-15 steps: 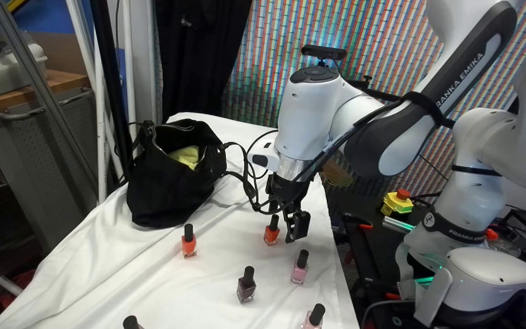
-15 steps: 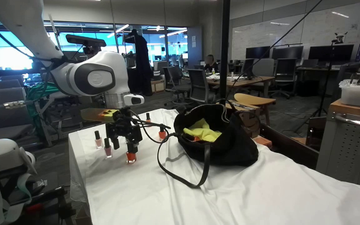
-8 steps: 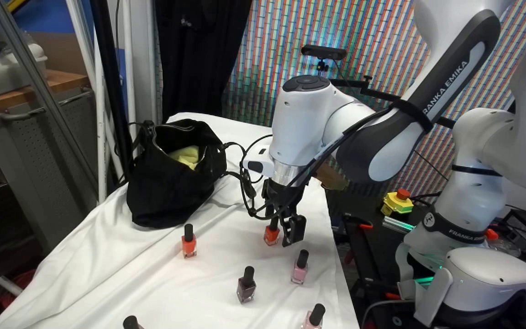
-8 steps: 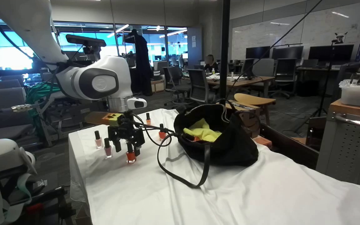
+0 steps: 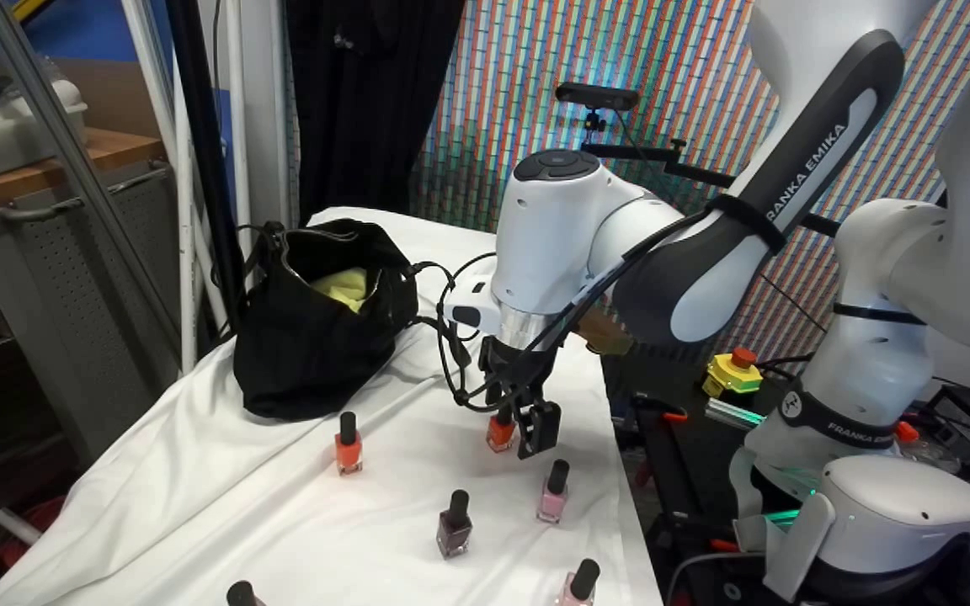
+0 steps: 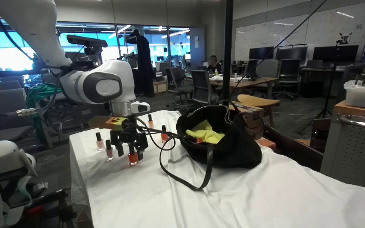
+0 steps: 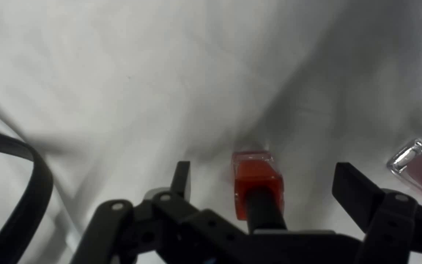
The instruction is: Put the nail polish bottles in the bag
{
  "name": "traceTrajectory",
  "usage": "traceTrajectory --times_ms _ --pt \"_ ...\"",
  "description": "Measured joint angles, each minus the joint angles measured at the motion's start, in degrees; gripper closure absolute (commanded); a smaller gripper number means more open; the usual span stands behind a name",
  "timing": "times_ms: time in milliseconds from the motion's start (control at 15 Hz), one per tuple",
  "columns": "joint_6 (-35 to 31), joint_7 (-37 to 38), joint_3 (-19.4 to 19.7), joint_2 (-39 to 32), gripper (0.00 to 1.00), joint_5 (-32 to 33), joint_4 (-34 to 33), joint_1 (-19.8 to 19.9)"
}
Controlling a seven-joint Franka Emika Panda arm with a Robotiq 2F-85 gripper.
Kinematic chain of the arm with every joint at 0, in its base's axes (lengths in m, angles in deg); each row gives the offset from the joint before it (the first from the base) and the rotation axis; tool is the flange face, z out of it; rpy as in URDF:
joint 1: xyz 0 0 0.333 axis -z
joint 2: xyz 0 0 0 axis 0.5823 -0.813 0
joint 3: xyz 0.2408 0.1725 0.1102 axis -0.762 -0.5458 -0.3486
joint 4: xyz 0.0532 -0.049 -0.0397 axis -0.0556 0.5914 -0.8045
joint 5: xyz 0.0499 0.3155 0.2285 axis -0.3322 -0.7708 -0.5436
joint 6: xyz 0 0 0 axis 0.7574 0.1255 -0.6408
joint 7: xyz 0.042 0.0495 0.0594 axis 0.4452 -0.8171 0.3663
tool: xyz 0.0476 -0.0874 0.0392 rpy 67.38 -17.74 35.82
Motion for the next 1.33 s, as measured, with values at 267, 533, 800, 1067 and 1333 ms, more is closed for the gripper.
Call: traceTrajectory --times_ms 267,533,800,1067,1333 --pt "-0.04 -0.07 0.00 -0.86 0.00 1.02 -0.39 0.00" --pt "-0.54 -0.07 0.00 -1.73 0.00 1.99 -0.78 0.00" --pt "-1.08 -0.07 0.07 -2.26 0.00 2.87 -1.39 0.00" --pt "-1.06 -0.03 0.47 -2.87 0.00 4.30 -2.21 0.00" --pt "-1.00 -0.03 0.83 -3.05 0.00 5.08 -2.56 0.00"
